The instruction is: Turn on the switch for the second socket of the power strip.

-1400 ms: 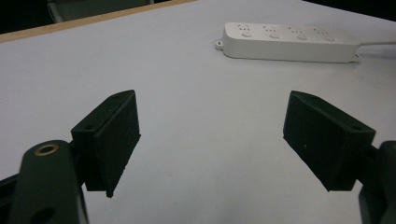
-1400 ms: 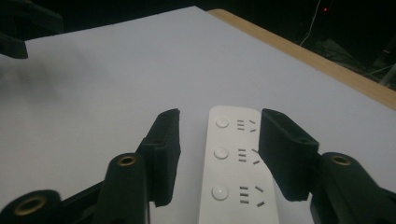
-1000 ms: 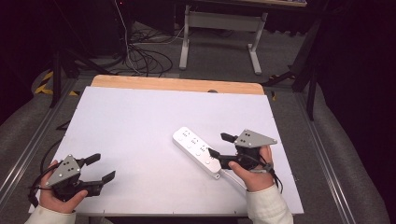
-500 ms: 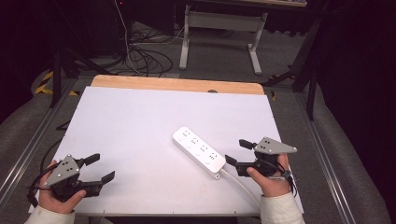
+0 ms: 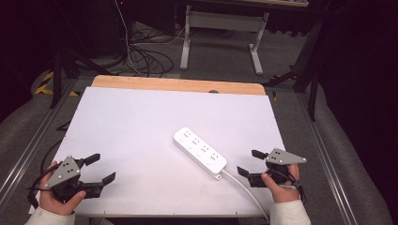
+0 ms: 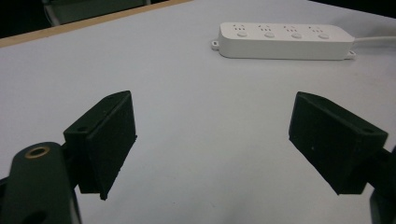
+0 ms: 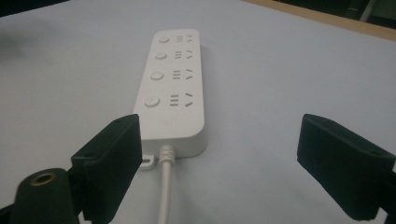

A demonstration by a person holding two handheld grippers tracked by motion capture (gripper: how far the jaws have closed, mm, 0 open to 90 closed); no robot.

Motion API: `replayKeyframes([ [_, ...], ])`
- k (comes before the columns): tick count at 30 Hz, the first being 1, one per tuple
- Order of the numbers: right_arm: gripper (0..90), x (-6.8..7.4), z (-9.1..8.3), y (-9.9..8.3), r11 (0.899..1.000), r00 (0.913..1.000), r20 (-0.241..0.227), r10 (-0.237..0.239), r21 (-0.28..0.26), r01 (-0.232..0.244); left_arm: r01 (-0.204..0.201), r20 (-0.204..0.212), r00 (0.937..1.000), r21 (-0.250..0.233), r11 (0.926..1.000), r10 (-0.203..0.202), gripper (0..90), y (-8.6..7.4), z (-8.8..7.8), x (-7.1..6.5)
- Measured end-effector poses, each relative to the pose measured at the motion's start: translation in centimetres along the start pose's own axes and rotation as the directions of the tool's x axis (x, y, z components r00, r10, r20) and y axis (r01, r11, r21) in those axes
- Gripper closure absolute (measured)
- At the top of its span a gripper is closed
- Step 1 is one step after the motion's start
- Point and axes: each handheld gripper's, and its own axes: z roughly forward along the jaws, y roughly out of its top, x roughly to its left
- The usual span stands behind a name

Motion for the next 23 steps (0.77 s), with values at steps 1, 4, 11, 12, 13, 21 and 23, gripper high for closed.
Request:
replayKeyframes([
  [1, 14.3, -0.1, 0.0, -0.3, 1.000, 1.0000, 0.002, 0.005, 0.002, -0.005, 0.005, -0.001, 1.0000, -0.002, 1.0000, -0.005, 15.5, 0.0, 0.0, 0.0],
  [4, 12.6, -0.5, -0.1, -1.3, 1.000, 0.9999, 0.001, 0.010, 0.015, -0.010, 0.001, 0.001, 1.0000, 0.008, 1.0000, -0.001, 15.4, 0.0, 0.0, -0.1],
  [11, 9.8, -1.4, 0.2, -3.5, 0.994, 0.9945, -0.027, 0.101, 0.032, -0.100, 0.012, 0.002, 0.9999, 0.020, 0.9997, -0.012, 13.9, -0.2, 0.2, 0.0],
  [12, 9.2, -1.4, 0.3, -3.9, 0.994, 0.9948, -0.006, 0.101, 0.040, -0.101, 0.018, 0.000, 0.9998, 0.023, 0.9996, -0.018, 13.9, -0.3, 0.3, 0.1],
  [13, 9.2, -1.4, 0.3, -3.9, 0.994, 0.9948, -0.006, 0.101, 0.040, -0.101, 0.022, -0.004, 0.9998, 0.025, 0.9995, -0.022, 13.9, -0.3, 0.3, 0.1],
  [21, 9.7, -1.2, 0.2, -4.0, 0.996, 0.9946, 0.091, 0.050, 0.065, -0.056, 0.034, -0.013, 0.9993, 0.013, 0.9993, -0.034, 11.9, -1.0, 0.8, 0.6],
  [23, 9.7, -1.3, 0.1, -4.0, 0.997, 0.9941, 0.100, 0.044, 0.064, -0.050, 0.024, -0.024, 0.9994, 0.018, 0.9996, -0.023, 12.9, -1.0, 0.8, 0.6],
])
